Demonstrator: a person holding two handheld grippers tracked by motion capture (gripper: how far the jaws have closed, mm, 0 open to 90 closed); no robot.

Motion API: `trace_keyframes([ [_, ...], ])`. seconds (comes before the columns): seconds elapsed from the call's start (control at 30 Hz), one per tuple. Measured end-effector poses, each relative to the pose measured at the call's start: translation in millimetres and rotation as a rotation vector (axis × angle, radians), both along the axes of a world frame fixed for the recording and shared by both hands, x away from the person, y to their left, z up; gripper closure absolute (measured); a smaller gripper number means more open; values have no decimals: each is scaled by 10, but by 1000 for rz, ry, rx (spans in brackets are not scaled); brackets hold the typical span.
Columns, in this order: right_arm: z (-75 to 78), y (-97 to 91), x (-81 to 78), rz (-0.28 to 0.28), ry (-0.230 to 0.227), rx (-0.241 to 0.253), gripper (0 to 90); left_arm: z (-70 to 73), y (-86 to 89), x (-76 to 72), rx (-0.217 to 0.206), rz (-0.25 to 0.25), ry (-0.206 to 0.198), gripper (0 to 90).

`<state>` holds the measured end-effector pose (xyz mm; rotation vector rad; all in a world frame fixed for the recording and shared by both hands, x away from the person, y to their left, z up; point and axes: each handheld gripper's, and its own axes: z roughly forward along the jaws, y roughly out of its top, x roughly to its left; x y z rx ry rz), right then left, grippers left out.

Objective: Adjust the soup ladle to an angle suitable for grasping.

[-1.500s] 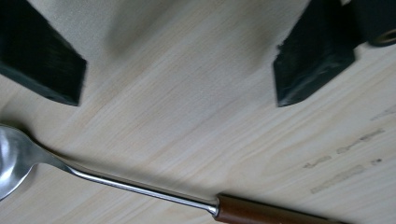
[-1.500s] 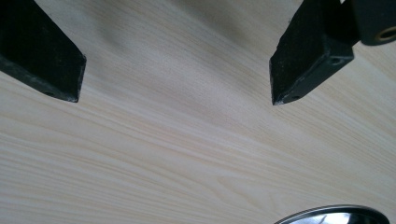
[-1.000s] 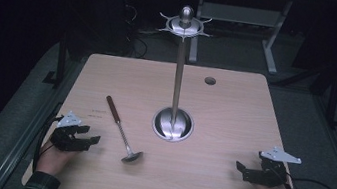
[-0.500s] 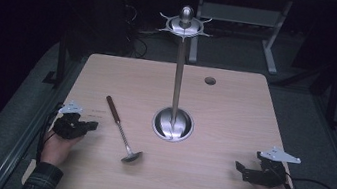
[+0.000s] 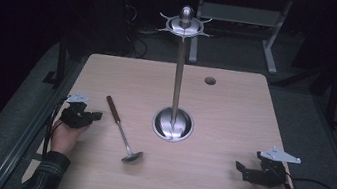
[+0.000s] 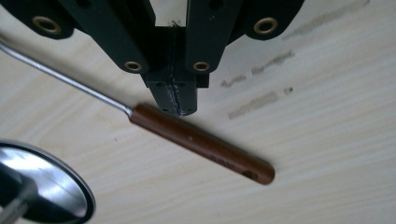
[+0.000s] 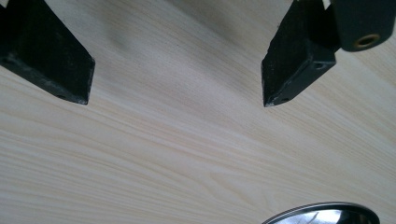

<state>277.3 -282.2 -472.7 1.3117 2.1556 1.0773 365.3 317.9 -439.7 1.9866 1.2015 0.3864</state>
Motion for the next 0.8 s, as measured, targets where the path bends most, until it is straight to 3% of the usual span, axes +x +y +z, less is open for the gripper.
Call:
trace_keyframes([
  [0.03,-3,1,-2,2,-1,-1,93,-11,-8,38,15,3,10,900],
  [0.1,-3,0,-3,2,0,-1,94,-12,-21,77,-4,8,5,900],
  [0.27,1,-4,1,0,-4,-1,94,-47,-115,182,-3,11,0,900],
  [0.53,-1,-14,0,-4,-8,7,94,-137,-250,335,39,10,18,900],
  [0.8,4,-7,-1,1,-10,1,95,-196,-311,406,35,4,20,900],
])
